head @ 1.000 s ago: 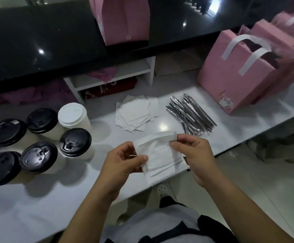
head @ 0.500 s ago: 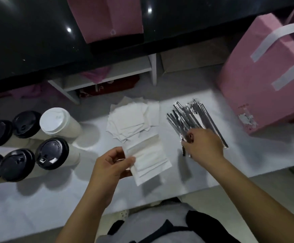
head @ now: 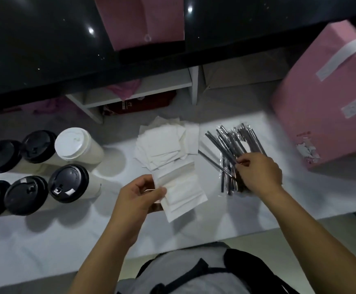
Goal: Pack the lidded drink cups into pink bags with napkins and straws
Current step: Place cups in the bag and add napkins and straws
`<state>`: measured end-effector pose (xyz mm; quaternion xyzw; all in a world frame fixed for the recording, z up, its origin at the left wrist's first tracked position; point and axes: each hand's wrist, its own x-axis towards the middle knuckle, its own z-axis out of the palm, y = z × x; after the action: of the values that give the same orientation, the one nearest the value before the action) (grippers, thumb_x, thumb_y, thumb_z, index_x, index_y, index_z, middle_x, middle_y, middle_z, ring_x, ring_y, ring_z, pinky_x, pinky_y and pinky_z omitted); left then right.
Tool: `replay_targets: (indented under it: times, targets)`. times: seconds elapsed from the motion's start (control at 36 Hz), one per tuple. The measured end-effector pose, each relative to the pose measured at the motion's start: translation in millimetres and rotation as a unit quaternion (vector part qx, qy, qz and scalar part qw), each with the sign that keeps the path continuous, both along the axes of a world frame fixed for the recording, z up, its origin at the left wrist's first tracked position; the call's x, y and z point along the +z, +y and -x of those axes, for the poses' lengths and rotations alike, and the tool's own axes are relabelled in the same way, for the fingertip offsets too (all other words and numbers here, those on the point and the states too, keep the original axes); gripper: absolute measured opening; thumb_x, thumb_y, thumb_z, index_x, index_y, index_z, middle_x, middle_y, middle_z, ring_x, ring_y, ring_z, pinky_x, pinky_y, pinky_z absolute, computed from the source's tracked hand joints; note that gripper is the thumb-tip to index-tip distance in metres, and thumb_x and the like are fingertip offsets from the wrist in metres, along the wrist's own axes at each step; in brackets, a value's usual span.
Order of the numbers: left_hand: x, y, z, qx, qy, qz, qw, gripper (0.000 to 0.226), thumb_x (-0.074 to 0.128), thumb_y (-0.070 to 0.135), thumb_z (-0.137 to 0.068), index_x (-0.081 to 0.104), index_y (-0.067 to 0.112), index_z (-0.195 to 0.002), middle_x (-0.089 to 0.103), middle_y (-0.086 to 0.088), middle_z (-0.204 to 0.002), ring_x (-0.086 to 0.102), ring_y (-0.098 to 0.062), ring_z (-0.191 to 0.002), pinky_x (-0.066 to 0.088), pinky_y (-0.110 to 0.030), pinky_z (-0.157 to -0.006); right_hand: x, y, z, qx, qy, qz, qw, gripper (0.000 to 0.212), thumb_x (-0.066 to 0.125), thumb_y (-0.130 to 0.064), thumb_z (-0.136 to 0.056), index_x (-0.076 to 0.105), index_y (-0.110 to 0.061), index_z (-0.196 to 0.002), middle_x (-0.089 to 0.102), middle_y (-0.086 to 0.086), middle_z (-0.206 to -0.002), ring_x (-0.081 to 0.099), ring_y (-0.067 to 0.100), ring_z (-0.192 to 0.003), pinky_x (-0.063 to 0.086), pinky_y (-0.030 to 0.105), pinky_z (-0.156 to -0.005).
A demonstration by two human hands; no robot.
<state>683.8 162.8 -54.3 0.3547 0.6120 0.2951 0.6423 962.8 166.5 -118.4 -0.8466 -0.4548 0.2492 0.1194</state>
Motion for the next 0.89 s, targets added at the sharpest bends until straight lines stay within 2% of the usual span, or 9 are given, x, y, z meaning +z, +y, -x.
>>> replay_targets:
  times: [0.17,0.25,0.42,0.47,0.56,0.64,0.72,0.78,0.89]
  targets:
    - [4.9,12.6,10.1,-0.005,-0.03,-0.012,0.999,0.022,0.064,-0.006,-0.087,0.07,0.005,-0.105,0.076,-0.008,-0.098,0.073,-0.024,-0.089,0.058,-0.035,-0.068,9.8,-8.8,2.6,-0.073,0.041,-0.021,0.996,0.008,0.071,-0.021,-0.084,0.072,-0.029,-0.082,0.073,-0.004,-0.093,0.063,0.024,-0.084,0.051,0.032,-0.072]
    - [6.5,15.9,15.5,-0.021,-0.038,-0.015,0.999,0.023,0.065,-0.005,-0.087,0.07,0.005,-0.107,0.076,-0.007,-0.097,0.073,-0.024,-0.089,0.059,-0.037,-0.071,11.6,-15.2,4.8,-0.114,0.07,-0.036,0.99,0.02,0.073,-0.015,-0.08,0.065,-0.03,-0.068,0.071,-0.005,-0.083,0.065,0.023,-0.082,0.054,0.036,-0.075]
    - [9.1,15.4,32.2,-0.035,-0.066,-0.018,0.997,0.023,0.064,-0.006,-0.087,0.07,0.005,-0.106,0.075,-0.008,-0.098,0.073,-0.023,-0.088,0.058,-0.035,-0.068,11.7,-33.3,14.4,-0.158,0.093,-0.061,0.981,0.02,0.074,-0.015,-0.084,0.064,-0.028,-0.073,0.071,0.001,-0.081,0.066,0.027,-0.076,0.055,0.037,-0.072]
    - [9.2,15.0,38.2,-0.037,-0.076,-0.017,0.996,0.023,0.064,-0.007,-0.087,0.07,0.005,-0.105,0.075,-0.009,-0.1,0.073,-0.023,-0.088,0.058,-0.035,-0.068,12.6,-37.7,20.0,-0.181,0.158,-0.084,0.967,0.014,0.074,-0.008,-0.084,0.067,-0.017,-0.076,0.07,0.005,-0.079,0.067,0.029,-0.073,0.054,0.036,-0.067]
    - [9.1,13.6,46.8,-0.043,-0.087,-0.013,0.995,0.026,0.062,-0.006,-0.088,0.071,0.008,-0.109,0.076,-0.007,-0.103,0.073,-0.023,-0.092,0.058,-0.035,-0.07,23.6,-42.3,34.2,-0.21,0.309,-0.121,0.92,0.013,0.071,0.003,-0.085,0.065,-0.006,-0.081,0.067,0.015,-0.076,0.066,0.028,-0.068,0.048,0.03,-0.054]
    - [8.0,11.9,55.0,-0.052,-0.095,-0.001,0.994,0.027,0.06,-0.005,-0.09,0.072,0.009,-0.11,0.076,-0.005,-0.104,0.073,-0.023,-0.094,0.058,-0.034,-0.071,44.7,-45.1,57.5,-0.2,0.452,-0.133,0.859,0.009,0.066,0.008,-0.086,0.064,-0.001,-0.084,0.063,0.014,-0.075,0.065,0.023,-0.065,0.053,0.029,-0.059]
    - [6.1,10.4,63.1,-0.057,-0.096,0.011,0.994,0.027,0.056,-0.005,-0.091,0.074,0.01,-0.106,0.076,-0.006,-0.104,0.072,-0.022,-0.093,0.058,-0.036,-0.073,66.6,-50.1,84.0,-0.175,0.529,-0.151,0.816,0.009,0.065,0.01,-0.083,0.067,0.003,-0.087,0.065,0.012,-0.074,0.066,0.021,-0.065,0.056,0.025,-0.061]
    - [6.1,9.8,67.6,-0.062,-0.095,0.014,0.993,0.027,0.054,-0.005,-0.09,0.075,0.009,-0.101,0.077,-0.007,-0.1,0.072,-0.021,-0.088,0.058,-0.039,-0.075,81.1,-54.4,101.5,-0.139,0.541,-0.156,0.814,0.01,0.065,0.012,-0.08,0.068,0.004,-0.086,0.067,0.012,-0.071,0.066,0.02,-0.062,0.055,0.023,-0.061]
    - [9.2,8.8,74.7,-0.071,-0.115,0.016,0.991,0.025,0.052,-0.007,-0.09,0.074,0.006,-0.092,0.075,-0.008,-0.089,0.071,-0.021,-0.079,0.057,-0.039,-0.069,103.2,-58.8,131.4,-0.039,0.502,-0.126,0.855,0.011,0.069,0.013,-0.077,0.071,0.006,-0.085,0.07,0.016,-0.069,0.067,0.019,-0.06,0.053,0.02,-0.059]
